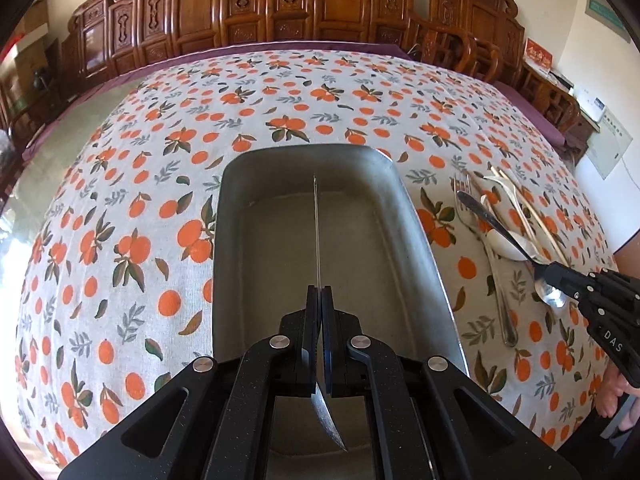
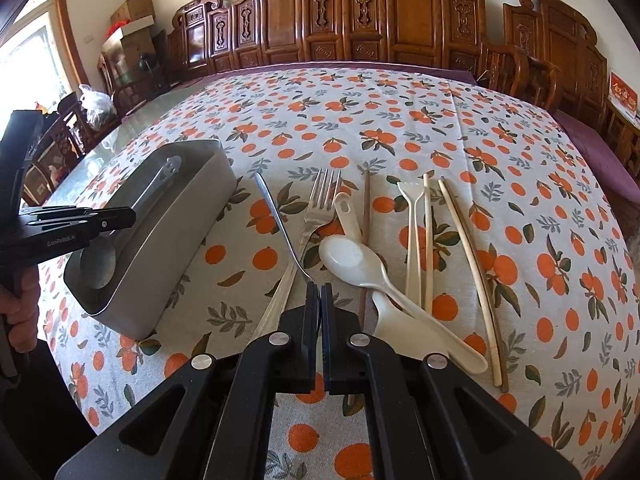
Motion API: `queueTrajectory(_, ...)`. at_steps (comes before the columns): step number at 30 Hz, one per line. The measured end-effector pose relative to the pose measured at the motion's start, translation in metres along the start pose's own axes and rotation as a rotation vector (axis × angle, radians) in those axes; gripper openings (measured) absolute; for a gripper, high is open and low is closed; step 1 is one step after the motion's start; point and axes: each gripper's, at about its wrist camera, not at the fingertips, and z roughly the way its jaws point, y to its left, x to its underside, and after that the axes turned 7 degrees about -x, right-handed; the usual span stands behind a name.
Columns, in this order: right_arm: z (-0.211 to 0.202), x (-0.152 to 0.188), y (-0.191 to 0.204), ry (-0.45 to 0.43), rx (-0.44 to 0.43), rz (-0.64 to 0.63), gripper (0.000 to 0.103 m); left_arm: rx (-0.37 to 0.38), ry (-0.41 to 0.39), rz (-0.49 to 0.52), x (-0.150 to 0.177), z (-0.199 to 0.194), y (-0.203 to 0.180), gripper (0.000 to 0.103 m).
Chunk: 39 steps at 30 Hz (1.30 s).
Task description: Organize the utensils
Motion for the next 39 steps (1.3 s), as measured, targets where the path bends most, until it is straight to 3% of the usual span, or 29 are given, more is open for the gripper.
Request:
queueTrajectory(9,0.004,0.0,0.005,0.0,0.005,-0.011,0.003,-0.001,0.035,0.041,0.004,0.012,-0.007,0.001)
queueTrajectory(17,-0.003,-0.004,0.009,-0.015,0.023,0.012,0.003,0.007,-0.001,0.043,0.0,0.0,-0.002,0.002)
queueTrajectory(21,-0.013,-0.008,0.027,-0.034,-0.01,0.046,0.003,0.009,-0.049,0.034,-0.003,-0.017,0.008,0.004)
queueTrajectory(23,-0.016,-0.012,0.038,-0.04,-0.03,0.06,0.003,0.021,-0.07,0.017,-0.003,-0.025,0.016,0.01)
queueTrajectory(31,-0.01,-0.036,0.093,-0.034,-0.102,0.105,0.003,0.013,-0.124,-0.028,-0.007,-0.044,0.044,0.01)
queueTrajectory(39,0.021,-0.045,0.124,0.01,-0.088,0.185,0.003,0.0,-0.162,-0.081,-0.006,-0.057,0.073,0.011)
